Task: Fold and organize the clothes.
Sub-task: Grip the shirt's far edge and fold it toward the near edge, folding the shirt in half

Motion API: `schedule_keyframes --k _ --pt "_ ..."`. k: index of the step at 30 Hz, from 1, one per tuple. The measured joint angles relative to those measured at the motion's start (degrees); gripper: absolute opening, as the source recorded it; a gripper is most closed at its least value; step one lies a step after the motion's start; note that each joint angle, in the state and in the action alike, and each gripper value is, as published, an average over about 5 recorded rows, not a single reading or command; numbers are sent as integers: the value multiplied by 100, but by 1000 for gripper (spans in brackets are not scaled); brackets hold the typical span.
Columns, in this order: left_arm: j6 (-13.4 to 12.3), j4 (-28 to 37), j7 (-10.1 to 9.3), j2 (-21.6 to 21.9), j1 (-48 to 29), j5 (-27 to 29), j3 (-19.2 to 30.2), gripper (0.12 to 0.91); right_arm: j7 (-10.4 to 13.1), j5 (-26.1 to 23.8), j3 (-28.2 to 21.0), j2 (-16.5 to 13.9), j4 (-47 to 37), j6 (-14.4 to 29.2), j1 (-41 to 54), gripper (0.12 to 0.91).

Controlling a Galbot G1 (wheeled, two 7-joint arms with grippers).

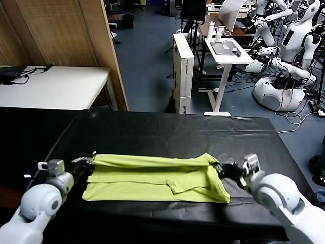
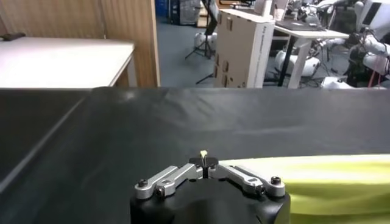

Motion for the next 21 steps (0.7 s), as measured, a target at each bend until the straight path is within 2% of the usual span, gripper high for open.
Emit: schedule_keyframes --k 5,7,9,13,18,21 --pt "25 -139 -28 -144 346 124 -109 147 28 6 74 -5 104 0 -120 143" --pt "21 -196 -61 -208 444 144 -143 152 31 14 130 -4 162 0 -176 195" --pt "16 -262 -99 -268 531 146 -184 195 30 26 205 -1 235 0 -242 282" --pt "20 -400 -161 -344 672 140 -286 407 43 70 405 32 422 0 -390 524" --pt "-70 -548 -299 -406 728 105 -437 729 35 64 678 184 487 0 -425 805" --pt "-134 -561 -393 -486 644 70 -466 863 104 -72 743 388 331 61 -330 890"
